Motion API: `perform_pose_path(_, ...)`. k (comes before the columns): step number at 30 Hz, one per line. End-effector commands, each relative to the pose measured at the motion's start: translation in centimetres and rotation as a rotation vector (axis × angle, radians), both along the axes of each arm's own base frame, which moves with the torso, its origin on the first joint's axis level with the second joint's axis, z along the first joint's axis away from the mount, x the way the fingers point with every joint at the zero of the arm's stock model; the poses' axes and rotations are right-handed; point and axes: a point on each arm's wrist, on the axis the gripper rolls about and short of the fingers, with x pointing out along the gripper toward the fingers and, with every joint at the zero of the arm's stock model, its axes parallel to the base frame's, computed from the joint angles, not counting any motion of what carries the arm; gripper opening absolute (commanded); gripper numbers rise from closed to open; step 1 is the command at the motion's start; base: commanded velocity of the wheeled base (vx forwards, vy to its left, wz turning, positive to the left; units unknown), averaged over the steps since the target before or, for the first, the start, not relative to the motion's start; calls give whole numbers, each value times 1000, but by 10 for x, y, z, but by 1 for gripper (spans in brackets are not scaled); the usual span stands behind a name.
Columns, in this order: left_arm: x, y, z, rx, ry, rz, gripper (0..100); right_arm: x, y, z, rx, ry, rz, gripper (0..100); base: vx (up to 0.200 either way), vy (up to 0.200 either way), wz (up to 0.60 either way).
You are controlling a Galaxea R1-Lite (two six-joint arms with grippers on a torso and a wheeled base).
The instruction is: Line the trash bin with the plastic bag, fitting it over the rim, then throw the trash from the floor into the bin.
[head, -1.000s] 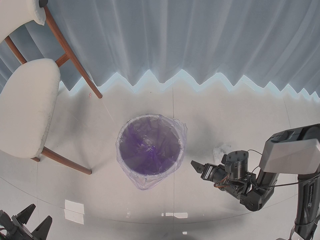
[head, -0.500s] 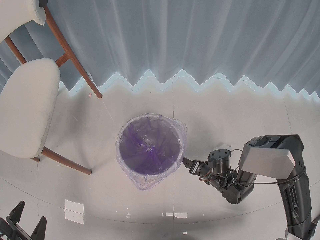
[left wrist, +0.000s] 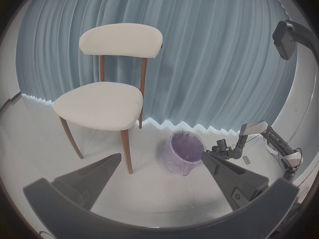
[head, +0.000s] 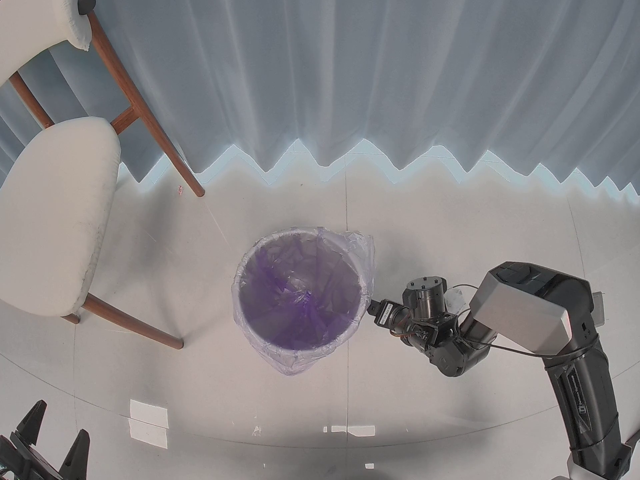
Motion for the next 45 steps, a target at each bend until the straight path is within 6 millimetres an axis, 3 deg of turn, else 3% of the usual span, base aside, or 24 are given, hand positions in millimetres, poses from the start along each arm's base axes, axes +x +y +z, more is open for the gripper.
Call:
perform_pose_path(1,-1,1,-1,-2,-13,24,100,20,-4,-11,-21,15,-45,100,0,0,0)
perform_pose_path(7,-1,1,-1,-1,-13,30,100,32,-2,-7,-72,81,-77,100,0,0,0)
perform_pose_path(21,-1,1,-1,-4,-12,29,100,36,2,0,-139,300,-139,100,0,0,0)
perform_pose_path(25,-1,1,-1,-3,-12,21,100,29,-2,32,-42,284,-202,100,0,0,0)
perform_pose_path(26,-1,0,0,1,-15,17,100,17,-7,57,27,291,-223,100,0,0,0)
perform_pose_path(29,-1,0,-1,0,-13,9,100,-5,-19,87,66,299,-223,100,0,0,0)
perform_pose_path(33,-2,-2,0,-8,-12,-90,100,-71,-50,137,112,269,-189,100,0,0,0)
perform_pose_path(37,-2,-3,1,-15,-11,-127,100,-126,-75,175,188,144,-169,100,0,0,0)
perform_pose_path(38,-2,-3,1,-17,-11,-125,100,-128,-76,177,190,138,-167,100,0,0,0)
perform_pose_path(39,-2,-2,2,-22,-7,-106,100,-150,-86,189,214,90,-156,100,0,0,0)
perform_pose_path(41,1,-3,30,-21,8,-119,100,-167,-93,201,234,50,-146,100,0,0,0)
perform_pose_path(45,53,-6,100,-69,206,-259,100,-189,-104,215,258,8,-139,100,0,0,0)
